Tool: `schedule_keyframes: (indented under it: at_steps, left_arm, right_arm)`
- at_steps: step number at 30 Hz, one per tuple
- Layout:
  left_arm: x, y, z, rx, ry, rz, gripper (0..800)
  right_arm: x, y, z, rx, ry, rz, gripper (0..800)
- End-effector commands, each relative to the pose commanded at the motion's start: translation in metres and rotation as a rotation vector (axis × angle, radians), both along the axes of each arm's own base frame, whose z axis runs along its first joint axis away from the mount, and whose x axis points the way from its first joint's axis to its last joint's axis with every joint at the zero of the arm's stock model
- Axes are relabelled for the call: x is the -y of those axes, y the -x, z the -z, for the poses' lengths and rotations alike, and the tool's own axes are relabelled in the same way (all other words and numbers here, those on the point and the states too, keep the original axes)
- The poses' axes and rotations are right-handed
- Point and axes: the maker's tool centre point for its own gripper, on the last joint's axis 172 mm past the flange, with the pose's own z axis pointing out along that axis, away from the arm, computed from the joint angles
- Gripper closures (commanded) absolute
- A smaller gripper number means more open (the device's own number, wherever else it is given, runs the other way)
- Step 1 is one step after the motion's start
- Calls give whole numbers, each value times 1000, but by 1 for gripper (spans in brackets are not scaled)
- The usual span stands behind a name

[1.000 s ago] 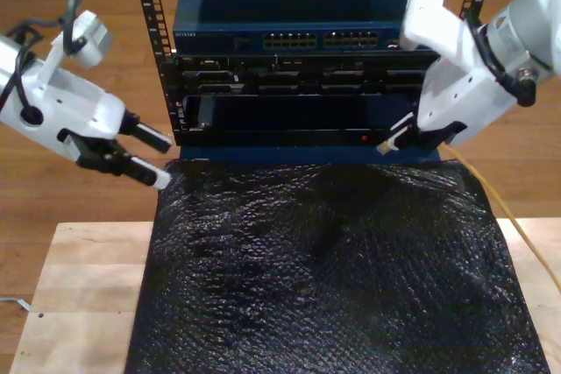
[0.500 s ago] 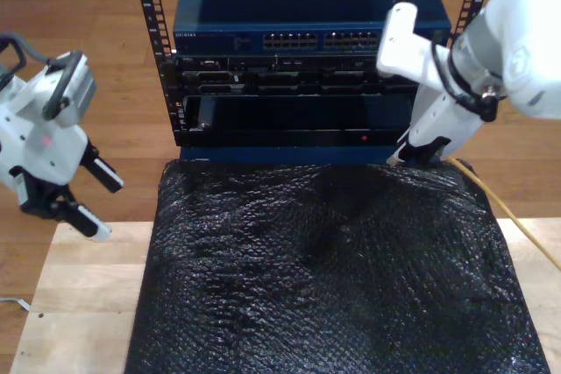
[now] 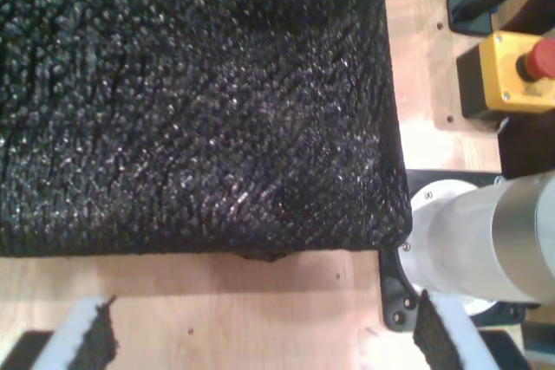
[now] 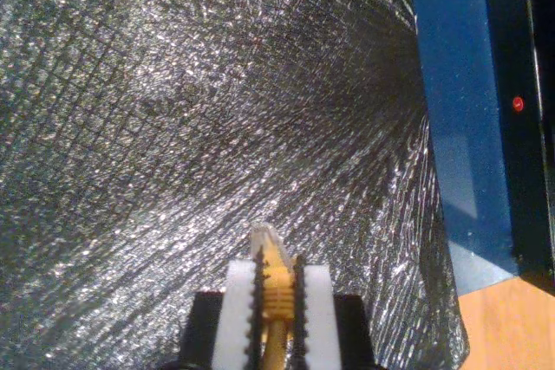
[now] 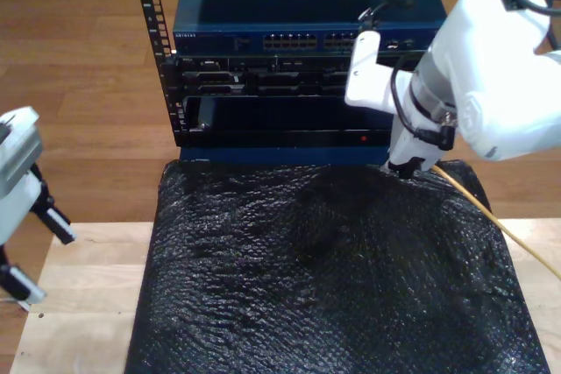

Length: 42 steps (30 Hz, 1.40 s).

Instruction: Grab the cable and plug it in

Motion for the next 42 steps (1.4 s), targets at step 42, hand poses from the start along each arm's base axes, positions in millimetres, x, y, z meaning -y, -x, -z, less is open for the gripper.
schedule_keyframes:
  at_steps: [42]
  left_arm:
    - [-65,220,150,44,147,97,1]
  right_arm:
    - [5,23,40,-76,31,17,800]
